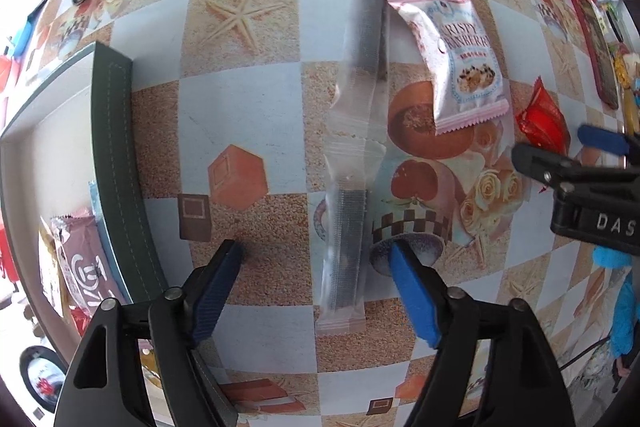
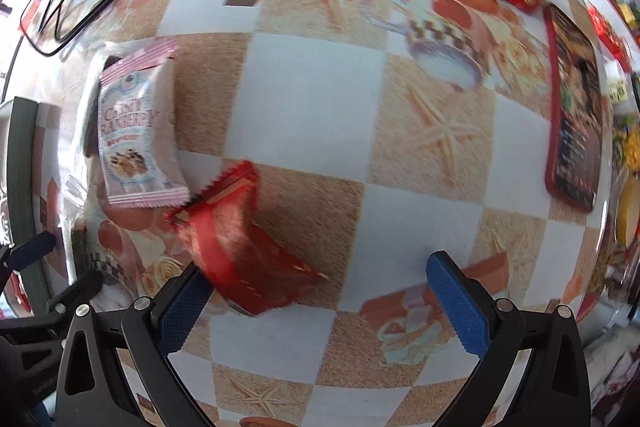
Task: Organize snacks
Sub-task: 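Grasp the clear tube packet with the left tool while the right grasps the red packet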
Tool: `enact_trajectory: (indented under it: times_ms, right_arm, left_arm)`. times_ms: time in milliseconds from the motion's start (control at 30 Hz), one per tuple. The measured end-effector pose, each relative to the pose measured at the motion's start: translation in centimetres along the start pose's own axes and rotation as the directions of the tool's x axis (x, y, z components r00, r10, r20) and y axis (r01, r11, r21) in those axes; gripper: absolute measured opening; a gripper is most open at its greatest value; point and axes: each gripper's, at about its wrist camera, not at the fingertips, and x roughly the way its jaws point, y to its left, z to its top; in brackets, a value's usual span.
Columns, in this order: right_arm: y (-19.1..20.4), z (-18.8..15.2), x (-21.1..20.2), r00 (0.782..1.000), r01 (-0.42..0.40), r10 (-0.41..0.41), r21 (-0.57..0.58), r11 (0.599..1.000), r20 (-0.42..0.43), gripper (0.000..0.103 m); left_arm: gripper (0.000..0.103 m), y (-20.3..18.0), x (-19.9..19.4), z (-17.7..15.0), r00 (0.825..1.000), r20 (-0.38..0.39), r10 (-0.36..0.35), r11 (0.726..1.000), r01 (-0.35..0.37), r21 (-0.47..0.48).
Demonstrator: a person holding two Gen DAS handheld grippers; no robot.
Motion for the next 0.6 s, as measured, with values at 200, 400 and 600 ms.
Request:
enact_trajectory:
  times_ms: [200,400,600]
  right_arm:
    - [1.4,0.5,-0.1,1.0,-0.002,0.002,-0.017,1.0,-0.017,0.103]
    - [1.9,0.6,-0.3,1.0,-0.003,0.003,-0.02,1.0,-0.019,0.103]
    - [1.6,0.6,-0.1,1.0,-0.004,0.004,-0.021,1.0,-0.017,0.103]
  left_arm:
    - [0.083,0.2,0.4,0.1,1.0,-0.001,0.002,1.0,-0.002,0.014]
    - [0.083,0.7,0.5,0.1,1.0,-0.002,0.001,1.0,-0.001,0.012]
    - [0.084,0.8,0.4,0.1,1.0,-0.002,0.0,1.0,0.0,0.013]
